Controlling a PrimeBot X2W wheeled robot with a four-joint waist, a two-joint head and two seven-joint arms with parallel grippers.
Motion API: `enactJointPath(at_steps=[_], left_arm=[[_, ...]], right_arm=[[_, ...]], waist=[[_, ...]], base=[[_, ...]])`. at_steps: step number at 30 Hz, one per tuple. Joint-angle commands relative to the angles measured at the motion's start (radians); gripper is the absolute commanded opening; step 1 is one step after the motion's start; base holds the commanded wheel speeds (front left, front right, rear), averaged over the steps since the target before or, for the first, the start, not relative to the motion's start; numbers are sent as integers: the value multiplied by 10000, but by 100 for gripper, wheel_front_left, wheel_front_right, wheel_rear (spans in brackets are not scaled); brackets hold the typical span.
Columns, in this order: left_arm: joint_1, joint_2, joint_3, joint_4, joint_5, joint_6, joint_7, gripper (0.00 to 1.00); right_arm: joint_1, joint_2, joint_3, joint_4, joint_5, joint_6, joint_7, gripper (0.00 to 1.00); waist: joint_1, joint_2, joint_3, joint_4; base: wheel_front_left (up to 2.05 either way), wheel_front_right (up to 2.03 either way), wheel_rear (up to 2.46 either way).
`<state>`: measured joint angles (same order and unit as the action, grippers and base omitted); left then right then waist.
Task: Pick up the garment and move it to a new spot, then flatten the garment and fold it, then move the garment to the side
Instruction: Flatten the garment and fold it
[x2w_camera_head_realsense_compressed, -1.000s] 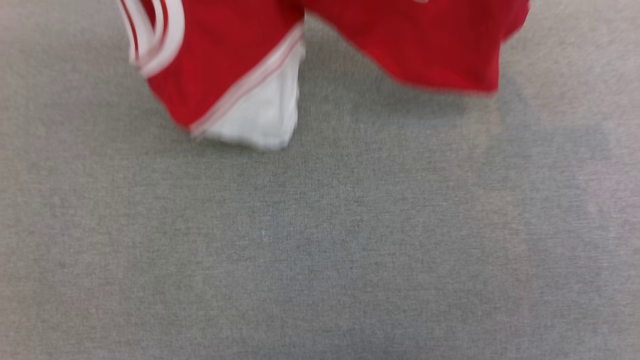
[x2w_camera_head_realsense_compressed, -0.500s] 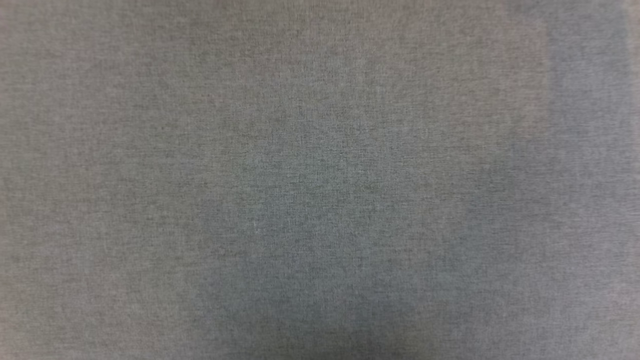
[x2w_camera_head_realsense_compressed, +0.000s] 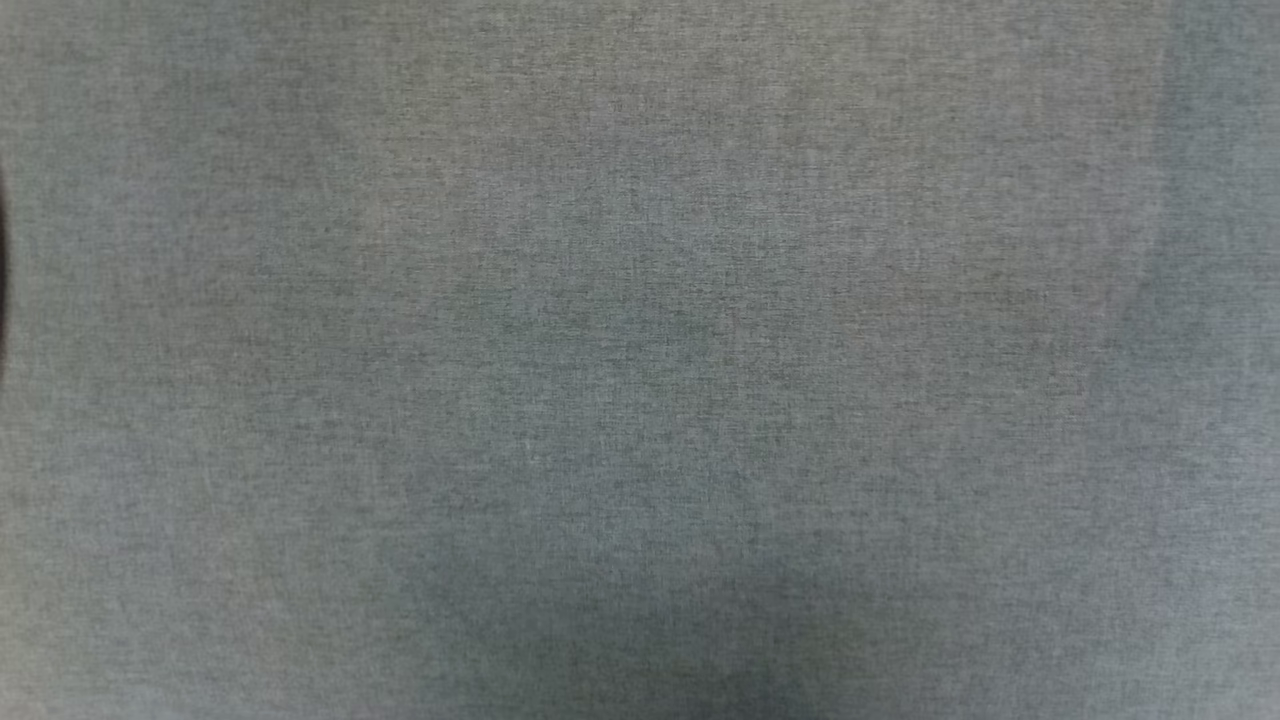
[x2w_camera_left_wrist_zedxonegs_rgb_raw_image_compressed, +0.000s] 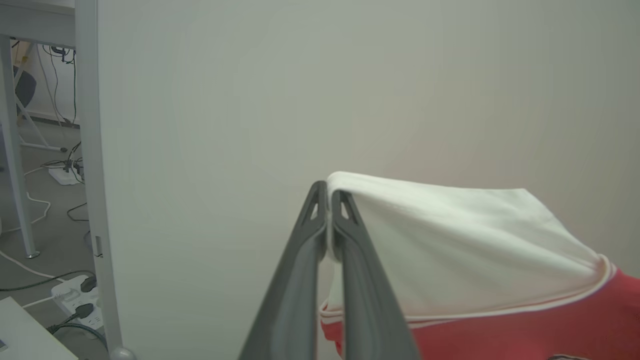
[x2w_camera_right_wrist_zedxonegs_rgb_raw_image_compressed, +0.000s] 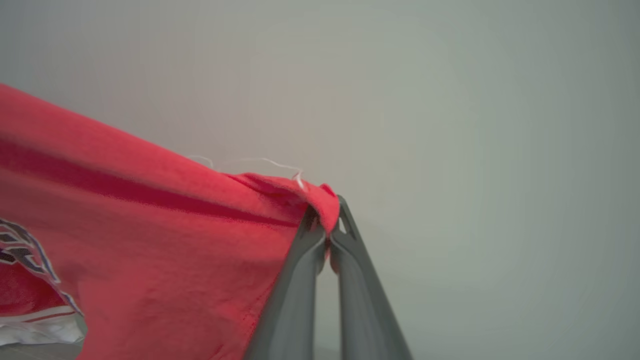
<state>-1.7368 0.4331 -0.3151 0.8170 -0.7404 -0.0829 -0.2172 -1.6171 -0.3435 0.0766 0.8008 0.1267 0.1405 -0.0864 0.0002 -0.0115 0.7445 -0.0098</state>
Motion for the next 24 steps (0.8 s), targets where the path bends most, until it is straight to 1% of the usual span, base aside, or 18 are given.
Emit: enactJointPath(at_steps=[1,4,8,14,18,21,24], left_arm=[[363,-37,19,81,-108,-66,-184,0],[1065,-312,-120,65,-85,-214,-332,0],[2334,-611,-239,-236,-53,-340,-422,0],[4867,-732,-117,-1424,331,-396,-442,0],[6887,-761,-89,-2214,625,-388,-444,0],[8410,-732,-215,-2605,732,-328,-444,0],[9739,-681,-542,-2888,801,-269,-325,0]], right_arm=[[319,-105,-1,186,10,-98,-256,0],[687,-33,160,407,101,-98,-772,0],[1469,103,631,513,315,-98,-1330,0],[3113,187,1646,136,751,-98,-1685,0],[4380,-105,2900,-343,922,-98,-1733,0],[5392,-403,3409,-572,1436,-98,-1742,0],[6319,-668,3803,-632,1957,-98,-1729,0]], waist=[[-2,115,15,114],[-2,115,-135,223],[-2,115,-566,322],[-2,115,-1549,392],[-2,115,-2312,468],[-2,115,-2946,559],[-2,115,-3531,637]], base=[[0,0,0],[0,0,0],[0,0,0],[0,0,0],[0,0,0],[0,0,0],[0,0,0]])
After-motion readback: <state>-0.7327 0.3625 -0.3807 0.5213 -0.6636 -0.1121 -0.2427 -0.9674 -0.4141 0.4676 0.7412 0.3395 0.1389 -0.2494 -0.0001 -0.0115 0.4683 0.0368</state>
